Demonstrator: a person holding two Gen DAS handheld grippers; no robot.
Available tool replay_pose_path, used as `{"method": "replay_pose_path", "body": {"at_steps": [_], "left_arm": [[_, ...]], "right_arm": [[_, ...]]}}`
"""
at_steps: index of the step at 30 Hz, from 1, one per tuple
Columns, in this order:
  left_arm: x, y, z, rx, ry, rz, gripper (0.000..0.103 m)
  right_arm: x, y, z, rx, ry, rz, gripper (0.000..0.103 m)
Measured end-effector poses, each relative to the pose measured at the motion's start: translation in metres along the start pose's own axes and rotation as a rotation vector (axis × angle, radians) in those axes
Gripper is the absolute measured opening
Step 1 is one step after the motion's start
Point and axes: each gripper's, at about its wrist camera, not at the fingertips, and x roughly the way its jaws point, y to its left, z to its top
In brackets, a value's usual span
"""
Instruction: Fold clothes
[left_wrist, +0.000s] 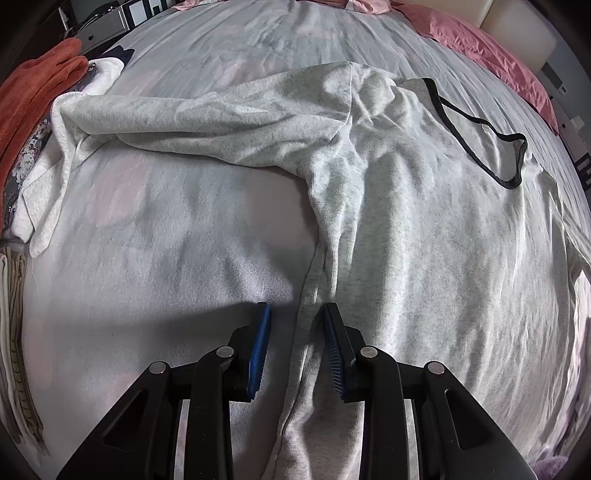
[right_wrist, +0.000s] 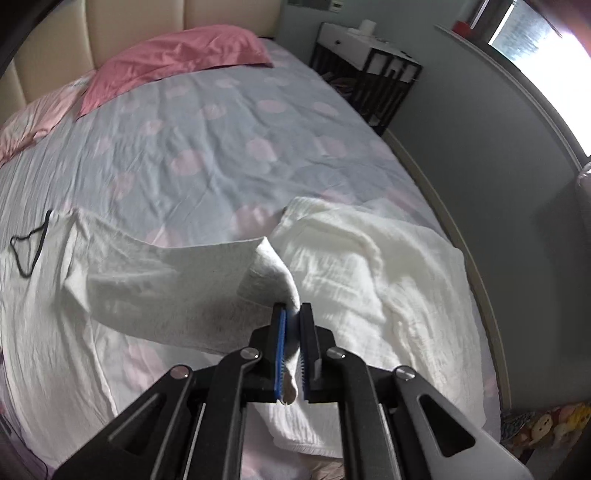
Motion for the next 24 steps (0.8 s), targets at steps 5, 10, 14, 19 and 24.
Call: {"method": "replay_pose_path", "body": {"at_steps": [5, 10, 14, 19, 24], "left_arm": [[-0.001, -0.004, -0.005, 0.026, -0.002, 0.021, 0.031], [-0.003, -0.006, -0.009, 0.04, 0.003, 0.035, 0.031], [-0.006, -0.008, -0.009, 0.047, 0.013, 0.042, 0.031], [-0.023, -0.005, -0.009, 0.067, -0.03, 0.059, 0.031], [-0.047, 0.018, 0.034, 0.072, -0.126, -0.002, 0.031]], "right_arm": [[0.041, -0.027, 0.017, 0.091, 0.009, -0.004, 0.006], [0.09, -0.026, 0.025, 0.104, 0.039, -0.022, 0.006], [0.137, -0.029, 0.022, 0.129, 0.15, -0.057, 0.007], [0.168, -0.036, 0.004, 0.155, 0.226, -0.048, 0.013], [0.137, -0.045, 0.005, 0.158, 0.129, -0.094, 0.024]]}}
